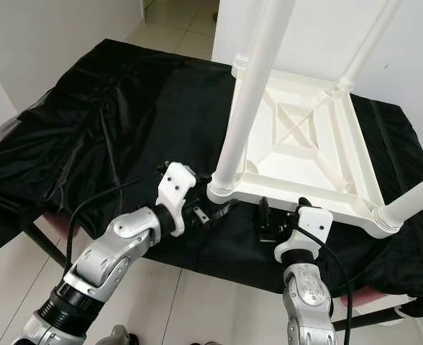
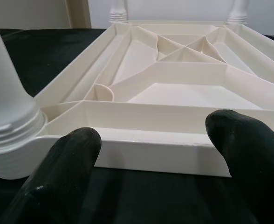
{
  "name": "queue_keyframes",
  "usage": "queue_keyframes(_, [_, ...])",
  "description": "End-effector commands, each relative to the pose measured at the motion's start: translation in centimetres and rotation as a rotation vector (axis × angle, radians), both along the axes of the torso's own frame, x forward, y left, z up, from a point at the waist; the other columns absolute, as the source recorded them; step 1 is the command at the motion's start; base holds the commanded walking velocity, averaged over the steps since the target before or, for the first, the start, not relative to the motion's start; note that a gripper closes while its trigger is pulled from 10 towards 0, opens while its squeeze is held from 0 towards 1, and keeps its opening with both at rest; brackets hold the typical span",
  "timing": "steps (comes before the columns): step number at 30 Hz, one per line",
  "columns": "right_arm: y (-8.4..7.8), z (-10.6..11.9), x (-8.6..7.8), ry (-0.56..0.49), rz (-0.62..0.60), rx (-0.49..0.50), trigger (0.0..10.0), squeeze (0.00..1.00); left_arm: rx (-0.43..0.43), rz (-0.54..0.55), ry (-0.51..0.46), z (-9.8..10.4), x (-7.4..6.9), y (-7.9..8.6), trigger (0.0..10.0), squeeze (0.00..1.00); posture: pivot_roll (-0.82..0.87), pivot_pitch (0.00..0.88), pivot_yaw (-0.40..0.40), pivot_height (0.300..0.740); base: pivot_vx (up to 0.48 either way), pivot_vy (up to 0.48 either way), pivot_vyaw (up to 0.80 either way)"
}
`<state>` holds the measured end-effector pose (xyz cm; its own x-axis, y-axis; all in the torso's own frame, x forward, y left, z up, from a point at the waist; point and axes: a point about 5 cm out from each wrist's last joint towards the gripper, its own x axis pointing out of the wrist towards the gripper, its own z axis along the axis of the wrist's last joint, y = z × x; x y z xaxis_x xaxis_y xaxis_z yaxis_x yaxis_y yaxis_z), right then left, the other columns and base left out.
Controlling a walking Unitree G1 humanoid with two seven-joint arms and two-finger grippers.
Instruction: Building children table
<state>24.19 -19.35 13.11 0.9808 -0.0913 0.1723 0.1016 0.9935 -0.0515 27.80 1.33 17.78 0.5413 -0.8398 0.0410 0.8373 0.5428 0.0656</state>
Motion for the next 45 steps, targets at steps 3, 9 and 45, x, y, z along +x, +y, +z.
queue_keyframes(3, [-1.2,-0.1,-0.6,-0.007,-0.072,-0.025,10.0,0.0,0.033,-0.216,0.008,-0.7,-1.5,-1.7,10.0,0.0,0.04,0.119,-0.082,0.74,0.0,0.0,0.0])
queue_keyframes(9, [-2.6,-0.4,-1.3,0.007,-0.155,-0.057,10.0,0.0,0.133,-0.441,0.056,-2.1,-2.8,-2.8,10.0,0.0,0.02,0.122,-0.071,0.74,0.0,0.0,0.0])
queue_keyframes(45, [-3.5,1.0,-1.6,-0.092,-0.329,-0.016,10.0,0.0,0.105,-0.281,-0.039,-0.5,-0.3,-4.8,10.0,0.0,0.01,0.133,-0.051,0.74,0.0,0.0,0.0])
